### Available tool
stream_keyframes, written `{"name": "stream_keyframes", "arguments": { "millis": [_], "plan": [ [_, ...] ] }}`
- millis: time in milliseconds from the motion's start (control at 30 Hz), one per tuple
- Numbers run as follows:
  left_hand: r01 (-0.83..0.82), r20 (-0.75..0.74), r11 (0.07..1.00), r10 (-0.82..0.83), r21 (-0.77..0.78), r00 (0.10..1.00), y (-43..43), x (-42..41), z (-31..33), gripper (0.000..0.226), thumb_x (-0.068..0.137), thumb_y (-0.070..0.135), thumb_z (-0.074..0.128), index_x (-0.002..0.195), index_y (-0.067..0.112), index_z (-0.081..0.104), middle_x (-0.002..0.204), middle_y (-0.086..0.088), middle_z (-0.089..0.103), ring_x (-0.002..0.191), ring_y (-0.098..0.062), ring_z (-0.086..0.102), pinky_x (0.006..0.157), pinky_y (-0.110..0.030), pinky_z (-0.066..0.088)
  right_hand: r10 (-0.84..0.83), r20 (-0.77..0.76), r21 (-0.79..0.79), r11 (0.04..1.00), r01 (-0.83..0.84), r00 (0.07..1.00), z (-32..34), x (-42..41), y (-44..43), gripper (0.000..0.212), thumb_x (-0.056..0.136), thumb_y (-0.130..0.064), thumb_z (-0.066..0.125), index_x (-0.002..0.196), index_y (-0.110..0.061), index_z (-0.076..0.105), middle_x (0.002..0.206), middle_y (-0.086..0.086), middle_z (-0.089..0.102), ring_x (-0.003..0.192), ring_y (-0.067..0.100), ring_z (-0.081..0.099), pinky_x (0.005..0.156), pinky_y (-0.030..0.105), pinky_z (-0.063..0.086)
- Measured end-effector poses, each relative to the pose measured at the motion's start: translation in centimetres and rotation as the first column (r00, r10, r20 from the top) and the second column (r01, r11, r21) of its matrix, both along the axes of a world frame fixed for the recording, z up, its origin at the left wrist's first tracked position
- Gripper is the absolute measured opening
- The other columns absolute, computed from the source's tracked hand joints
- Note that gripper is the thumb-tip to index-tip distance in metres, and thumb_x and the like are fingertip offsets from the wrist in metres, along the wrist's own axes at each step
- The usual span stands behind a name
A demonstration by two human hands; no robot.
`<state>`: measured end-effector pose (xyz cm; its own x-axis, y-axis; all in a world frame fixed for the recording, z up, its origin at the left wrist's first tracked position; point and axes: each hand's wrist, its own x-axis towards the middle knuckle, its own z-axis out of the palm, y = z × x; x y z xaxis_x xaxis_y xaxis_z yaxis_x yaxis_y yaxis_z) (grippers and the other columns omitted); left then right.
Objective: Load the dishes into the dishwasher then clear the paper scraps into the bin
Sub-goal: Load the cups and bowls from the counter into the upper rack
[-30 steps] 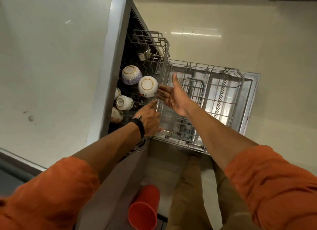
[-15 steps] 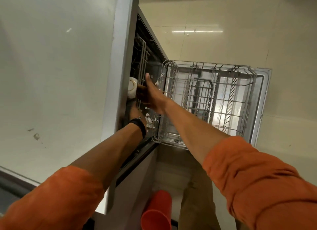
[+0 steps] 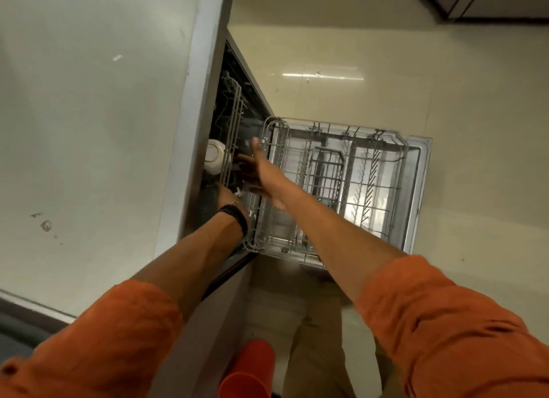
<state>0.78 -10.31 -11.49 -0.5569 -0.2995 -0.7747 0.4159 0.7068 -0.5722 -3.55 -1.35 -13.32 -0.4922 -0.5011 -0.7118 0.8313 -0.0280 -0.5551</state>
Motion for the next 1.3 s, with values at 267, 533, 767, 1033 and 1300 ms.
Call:
{"name": "stream_keyframes", "arguments": {
  "millis": [267,533,767,1033,1300],
  "plan": [
    [-0.013,-0.128,0.943,0.059,0.333,0.99,4.6,3.0,6.5,0.061,0.105,0.054,0.035,0.155,0.02,0.034,0.159,-0.009,0.036,0.144,-0.032,0.034,0.112,-0.05,0.033,0.091,-0.244,0.137,0.989,-0.058,0.966,5.7,3.0,8.0,0.085,0.093,-0.08,0.014,0.149,-0.027,0.049,0.156,0.001,0.047,0.144,0.021,0.042,0.123,0.049,0.025],
    [-0.039,-0.478,0.865,0.313,0.5,0.82,8.4,9.6,14.8,0.075,0.104,0.061,0.024,0.163,0.02,0.004,0.17,-0.007,0.007,0.157,-0.029,0.003,0.124,-0.056,0.01,0.254,-0.616,0.289,0.953,-0.086,0.745,14.7,6.5,13.0,0.081,0.089,-0.087,0.02,0.149,-0.04,0.047,0.156,-0.007,0.046,0.143,0.016,0.042,0.118,0.042,0.03],
    [-0.114,-0.656,0.818,0.527,0.564,0.54,8.1,16.7,20.8,0.077,0.103,0.065,0.017,0.163,0.019,0.006,0.17,-0.005,0.009,0.156,-0.028,0.007,0.124,-0.054,0.01,0.373,-0.831,0.327,0.928,-0.181,0.413,21.2,10.2,12.5,0.053,0.105,-0.057,0.034,0.15,-0.033,0.047,0.15,-0.01,0.051,0.131,0.003,0.046,0.105,0.024,0.035],
    [-0.243,-0.709,0.745,0.667,0.622,0.229,3.3,26.8,24.5,0.076,0.101,0.065,0.015,0.162,0.02,0.014,0.17,-0.007,0.012,0.155,-0.028,0.013,0.125,-0.054,0.011,0.465,-0.885,0.421,0.828,-0.371,0.035,24.5,15.5,5.6,0.058,0.1,-0.058,0.042,0.15,-0.03,0.047,0.152,-0.007,0.05,0.139,0.011,0.045,0.113,0.027,0.034],
    [-0.312,-0.732,0.68,0.677,0.664,-0.082,-2.0,39.7,24.7,0.067,0.102,0.059,0.034,0.156,0.02,0.031,0.164,-0.007,0.029,0.151,-0.027,0.026,0.123,-0.053,0.02,0.448,-0.875,0.472,0.707,-0.527,-0.183,25.9,25.1,-3.6,0.052,0.103,-0.051,0.048,0.151,-0.03,0.044,0.154,-0.011,0.047,0.142,0.008,0.042,0.118,0.032,0.035]
  ]
}}
